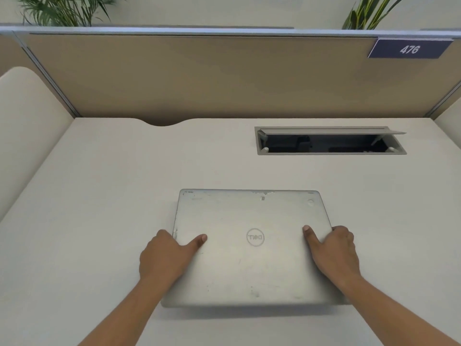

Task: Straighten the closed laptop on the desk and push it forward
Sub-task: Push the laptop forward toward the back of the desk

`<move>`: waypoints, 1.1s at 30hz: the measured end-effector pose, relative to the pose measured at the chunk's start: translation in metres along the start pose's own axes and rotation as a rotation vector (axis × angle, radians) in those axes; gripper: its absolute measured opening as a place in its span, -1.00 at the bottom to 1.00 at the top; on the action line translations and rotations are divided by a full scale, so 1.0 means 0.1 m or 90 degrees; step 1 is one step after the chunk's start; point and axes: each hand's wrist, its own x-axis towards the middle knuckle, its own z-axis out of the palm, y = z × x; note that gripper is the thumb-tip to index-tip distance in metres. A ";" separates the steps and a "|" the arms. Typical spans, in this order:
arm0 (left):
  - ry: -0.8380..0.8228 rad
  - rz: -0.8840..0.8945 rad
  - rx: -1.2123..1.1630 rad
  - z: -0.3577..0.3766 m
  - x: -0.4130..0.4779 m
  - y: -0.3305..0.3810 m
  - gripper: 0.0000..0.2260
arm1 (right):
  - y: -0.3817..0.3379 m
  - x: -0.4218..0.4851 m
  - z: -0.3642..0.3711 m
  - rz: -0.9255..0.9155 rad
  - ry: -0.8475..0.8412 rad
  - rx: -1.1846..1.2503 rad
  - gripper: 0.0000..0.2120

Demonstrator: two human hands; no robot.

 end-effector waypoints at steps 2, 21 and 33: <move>-0.001 -0.001 -0.011 -0.04 0.17 0.13 -0.30 | -0.14 0.18 0.01 -0.005 0.008 0.001 -0.24; -0.010 -0.026 -0.058 0.00 0.98 0.59 -0.37 | -0.64 1.02 0.31 -0.014 0.053 -0.044 -0.29; 0.008 -0.021 -0.053 0.13 1.01 0.60 -0.35 | -0.60 1.08 0.40 -0.040 0.091 -0.091 -0.32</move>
